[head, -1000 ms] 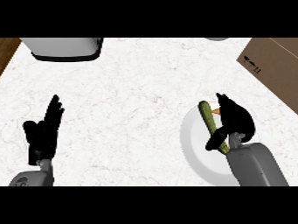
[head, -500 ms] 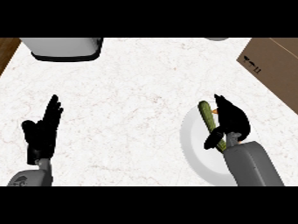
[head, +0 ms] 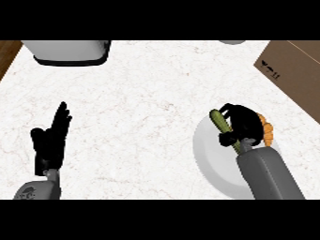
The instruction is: Pick the squash from the plate and place it in the cardboard box
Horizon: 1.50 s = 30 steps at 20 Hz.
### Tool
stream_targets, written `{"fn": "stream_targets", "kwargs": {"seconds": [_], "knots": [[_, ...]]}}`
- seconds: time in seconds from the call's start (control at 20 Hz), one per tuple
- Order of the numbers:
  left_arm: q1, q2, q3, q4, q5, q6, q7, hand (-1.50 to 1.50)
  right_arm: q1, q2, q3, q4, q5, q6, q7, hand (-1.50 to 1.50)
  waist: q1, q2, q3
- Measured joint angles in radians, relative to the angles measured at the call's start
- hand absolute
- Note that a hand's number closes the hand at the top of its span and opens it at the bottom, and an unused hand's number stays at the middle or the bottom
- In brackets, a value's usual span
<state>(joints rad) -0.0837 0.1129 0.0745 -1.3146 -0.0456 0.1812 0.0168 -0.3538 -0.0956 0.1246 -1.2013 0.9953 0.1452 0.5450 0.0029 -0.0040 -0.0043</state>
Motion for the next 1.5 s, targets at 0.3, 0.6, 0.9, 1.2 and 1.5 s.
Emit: {"fn": "stream_targets", "kwargs": {"seconds": [0.3, 0.6, 0.9, 1.2, 1.5], "knots": [[0.016, -0.002, 0.004, -0.016, 0.002, -0.008, -0.001, 0.00, 0.027, 0.004, 0.025, -0.020, 0.060, -0.069, -0.033, 1.50, -0.001, -0.001, 0.000], [0.007, 0.009, 0.008, -0.048, 0.007, -0.023, 0.034, 0.00, -0.113, 0.021, -0.046, 0.107, 0.076, -0.061, 0.040, 1.50, 0.006, 0.004, 0.003], [-0.019, 0.015, 0.022, -0.020, 0.007, -0.024, 0.034, 0.00, -0.285, 0.014, -0.117, 0.287, 0.098, -0.108, 0.099, 1.50, 0.008, 0.006, 0.004], [0.016, 0.007, 0.015, -0.043, 0.000, -0.020, 0.020, 0.00, -0.353, -0.009, -0.100, 0.176, 0.124, -0.051, 0.156, 1.50, 0.000, 0.002, 0.004], [0.001, 0.013, 0.028, -0.028, 0.004, -0.019, 0.028, 0.00, -0.389, -0.039, -0.100, -0.044, 0.143, -0.003, 0.243, 1.50, -0.010, -0.001, 0.004]]}}
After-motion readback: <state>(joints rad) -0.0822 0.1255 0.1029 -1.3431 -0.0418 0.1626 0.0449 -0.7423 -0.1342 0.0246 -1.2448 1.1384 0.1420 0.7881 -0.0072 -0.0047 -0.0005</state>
